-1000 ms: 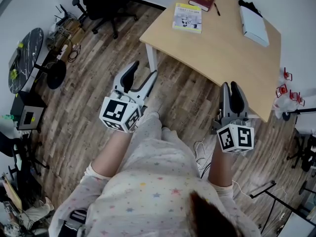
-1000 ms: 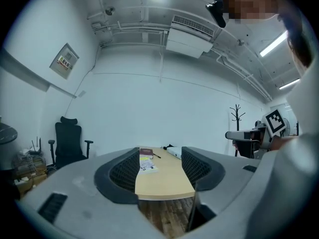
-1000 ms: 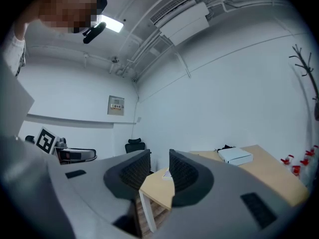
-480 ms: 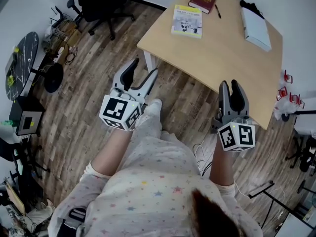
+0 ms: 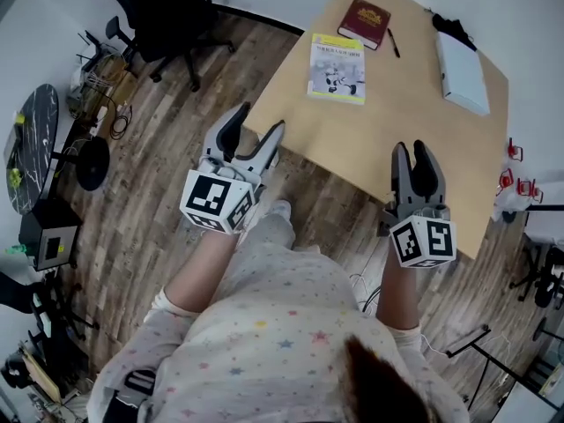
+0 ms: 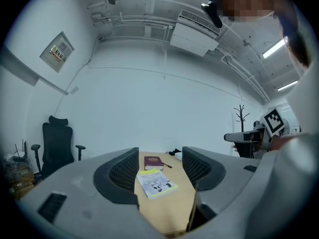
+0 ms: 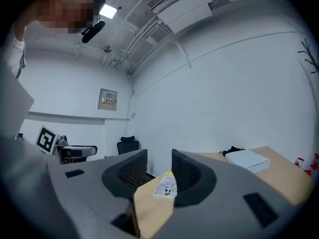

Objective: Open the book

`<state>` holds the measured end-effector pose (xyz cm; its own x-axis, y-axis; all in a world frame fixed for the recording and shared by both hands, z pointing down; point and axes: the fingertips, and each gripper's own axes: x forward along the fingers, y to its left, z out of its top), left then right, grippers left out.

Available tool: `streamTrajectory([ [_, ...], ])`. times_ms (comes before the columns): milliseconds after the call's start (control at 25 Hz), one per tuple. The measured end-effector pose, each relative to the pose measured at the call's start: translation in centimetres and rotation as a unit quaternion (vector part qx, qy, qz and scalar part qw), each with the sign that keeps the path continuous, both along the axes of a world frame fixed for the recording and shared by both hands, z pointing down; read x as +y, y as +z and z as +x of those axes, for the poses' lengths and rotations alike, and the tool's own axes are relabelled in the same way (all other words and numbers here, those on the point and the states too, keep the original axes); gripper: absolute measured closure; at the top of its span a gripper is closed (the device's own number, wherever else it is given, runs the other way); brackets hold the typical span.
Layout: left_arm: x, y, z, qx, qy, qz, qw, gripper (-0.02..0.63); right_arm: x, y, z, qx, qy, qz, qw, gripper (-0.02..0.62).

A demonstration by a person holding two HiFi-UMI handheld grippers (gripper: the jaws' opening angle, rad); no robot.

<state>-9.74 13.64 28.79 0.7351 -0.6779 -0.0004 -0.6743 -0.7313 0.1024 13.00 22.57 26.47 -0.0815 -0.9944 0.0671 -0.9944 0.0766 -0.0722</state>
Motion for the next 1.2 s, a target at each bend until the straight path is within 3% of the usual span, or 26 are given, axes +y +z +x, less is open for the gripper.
streamTrajectory([
  [520,-8.8,1.1,2.6,0.003,0.014,-0.017,0.9998,0.356,-8.0,0.5,2.1,-0.012,0.019,-0.013,1.0,0.452],
  [960,-15.2,1.0,7.6,0.018,-0.024,-0.024,0.9993,0.347,-16.0,-0.4,8.2,-0.016,-0.028,-0.003,0.999,0.449],
  [1200,-17.4,1.6,9.6,0.0,-0.052,-0.022,0.9984,0.347,-19.0,0.9,11.0,-0.031,-0.052,-0.005,0.998,0.446],
])
